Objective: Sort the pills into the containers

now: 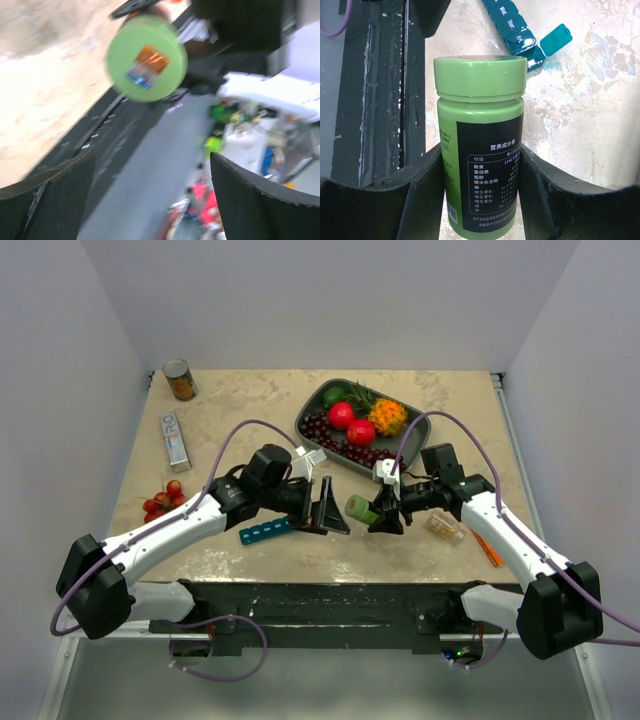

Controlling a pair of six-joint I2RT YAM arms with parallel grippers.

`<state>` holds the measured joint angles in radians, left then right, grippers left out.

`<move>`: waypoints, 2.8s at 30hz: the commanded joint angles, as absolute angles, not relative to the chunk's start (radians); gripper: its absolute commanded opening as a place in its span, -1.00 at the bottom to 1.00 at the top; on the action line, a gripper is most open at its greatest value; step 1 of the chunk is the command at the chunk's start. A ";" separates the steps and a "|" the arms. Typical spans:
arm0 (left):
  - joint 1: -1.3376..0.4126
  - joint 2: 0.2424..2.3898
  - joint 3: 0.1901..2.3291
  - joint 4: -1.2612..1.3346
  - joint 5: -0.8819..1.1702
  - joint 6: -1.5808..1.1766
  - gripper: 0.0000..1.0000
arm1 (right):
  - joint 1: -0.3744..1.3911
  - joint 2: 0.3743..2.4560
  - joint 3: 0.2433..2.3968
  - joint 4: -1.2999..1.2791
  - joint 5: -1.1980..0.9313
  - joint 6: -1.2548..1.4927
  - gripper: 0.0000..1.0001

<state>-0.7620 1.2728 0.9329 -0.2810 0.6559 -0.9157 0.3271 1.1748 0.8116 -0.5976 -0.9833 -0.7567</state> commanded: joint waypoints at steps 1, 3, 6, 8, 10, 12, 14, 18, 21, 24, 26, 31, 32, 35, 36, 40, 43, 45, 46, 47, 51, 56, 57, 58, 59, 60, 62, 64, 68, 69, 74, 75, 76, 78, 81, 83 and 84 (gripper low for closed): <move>-0.752 1.213 0.913 -0.393 0.661 -0.629 0.98 | 0.322 1.154 0.828 -0.584 -1.025 -0.775 -1.00; -0.753 1.183 0.902 -0.390 0.660 -0.528 0.98 | 0.321 1.155 0.828 -0.584 -1.025 -0.773 -1.00; -0.753 1.129 0.885 -0.367 0.635 -0.388 0.98 | 0.321 1.155 0.828 -0.587 -1.028 -0.779 -1.00; -0.753 1.071 0.856 -0.344 0.614 -0.289 0.98 | 0.321 1.157 0.830 -0.592 -1.031 -0.785 -1.00; -0.755 1.005 0.821 -0.276 0.591 -0.229 0.98 | 0.319 1.155 0.830 -0.597 -1.034 -0.791 -1.00; -0.755 0.965 0.772 -0.192 0.551 -0.152 0.98 | 0.319 1.154 0.828 -0.600 -1.035 -0.796 -1.00; -0.755 0.911 0.718 -0.117 0.519 -0.112 0.99 | 0.316 1.157 0.831 -0.603 -1.037 -0.799 -1.00; -0.753 0.871 0.670 0.063 0.398 -0.075 0.99 | 0.316 1.155 0.830 -0.609 -1.045 -0.808 -1.00; -0.753 0.891 0.670 0.125 0.416 -0.012 0.99 | 0.318 1.154 0.830 -0.614 -1.046 -0.816 -1.00; -0.753 0.903 0.618 0.254 0.533 0.078 0.99 | 0.316 1.157 0.830 -0.617 -1.048 -0.824 -1.00; -0.753 0.911 0.557 0.384 0.616 0.118 0.99 | 0.318 1.158 0.830 -0.620 -1.052 -0.828 -1.00; -0.755 1.033 0.580 0.460 0.676 0.113 0.99 | 0.318 1.157 0.828 -0.629 -1.062 -0.841 -1.00; -0.755 1.054 0.589 0.472 0.701 0.110 0.99 | 0.318 1.155 0.828 -0.629 -1.063 -0.841 -1.00; -0.765 1.112 0.600 0.555 0.709 0.081 0.99 | 0.318 1.157 0.827 -0.630 -1.069 -0.844 -1.00; -0.770 1.124 0.601 0.577 0.706 0.078 0.99 | 0.316 1.155 0.827 -0.630 -1.072 -0.844 -1.00; -0.793 1.198 0.640 0.598 0.675 0.094 0.98 | 0.318 1.157 0.827 -0.630 -1.072 -0.844 -1.00; -0.813 1.244 0.666 0.606 0.666 0.106 0.96 | 0.318 1.155 0.827 -0.630 -1.072 -0.845 -1.00; -0.825 1.264 0.681 0.601 0.661 0.117 0.93 | 0.318 1.154 0.825 -0.630 -1.071 -0.847 -1.00; -0.834 1.282 0.698 0.597 0.661 0.121 0.91 | 0.318 1.154 0.825 -0.630 -1.072 -0.847 -1.00; -0.838 1.292 0.704 0.588 0.666 0.130 0.89 | 0.318 1.154 0.825 -0.630 -1.072 -0.845 -1.00; -0.851 1.330 0.739 0.552 0.684 0.146 0.68 | 0.316 1.152 0.827 -0.632 -1.071 -0.845 -1.00; -0.853 1.338 0.756 0.526 0.675 0.163 0.25 | 0.318 1.150 0.825 -0.630 -1.071 -0.845 -1.00; -0.853 1.339 0.764 0.519 0.672 0.163 0.11 | 0.316 1.149 0.825 -0.630 -1.072 -0.845 -1.00; -0.853 1.342 0.768 0.508 0.673 0.167 0.09 | 0.316 1.149 0.827 -0.630 -1.072 -0.845 -1.00; -0.853 1.344 0.775 0.483 0.670 0.167 0.10 | 0.318 1.149 0.825 -0.630 -1.072 -0.845 -1.00; -0.853 1.345 0.779 0.474 0.670 0.169 0.15 | 0.316 1.149 0.825 -0.630 -1.072 -0.845 -1.00; -0.853 1.342 0.779 0.453 0.667 0.175 0.29 | 0.318 1.147 0.827 -0.630 -1.072 -0.845 -1.00; -0.853 1.338 0.778 0.433 0.670 0.187 0.45 | 0.316 1.147 0.827 -0.630 -1.072 -0.845 -1.00; -0.853 1.338 0.785 0.402 0.675 0.204 0.55 | 0.318 1.147 0.825 -0.632 -1.074 -0.845 -1.00; -0.853 1.339 0.791 0.396 0.675 0.207 0.55 | 0.316 1.147 0.827 -0.630 -1.074 -0.844 -1.00; -0.853 1.356 0.814 0.353 0.681 0.222 0.31 | 0.318 1.146 0.827 -0.634 -1.072 -0.845 -1.00; -0.853 1.356 0.816 0.353 0.684 0.218 0.20 | 0.316 1.146 0.827 -0.634 -1.074 -0.845 -1.00; -0.853 1.356 0.819 0.353 0.686 0.215 0.09 | 0.318 1.146 0.827 -0.634 -1.074 -0.844 -1.00; -0.854 1.359 0.825 0.344 0.690 0.212 -0.23 | 0.316 1.144 0.825 -0.632 -1.071 -0.845 -1.00; -0.848 1.373 0.854 0.293 0.701 0.184 -0.69 | 0.318 1.146 0.825 -0.632 -1.069 -0.845 -1.00; -0.839 1.394 0.894 0.262 0.707 0.123 -1.00 | 0.316 1.146 0.825 -0.632 -1.065 -0.845 -1.00; -0.835 1.403 0.914 0.217 0.686 0.012 -1.00 | 0.316 1.144 0.824 -0.624 -1.060 -0.842 -1.00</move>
<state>-0.8440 1.3689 0.8150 0.2840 0.6689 0.1776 0.3195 1.1748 0.8112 -0.6537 -1.0344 -0.8322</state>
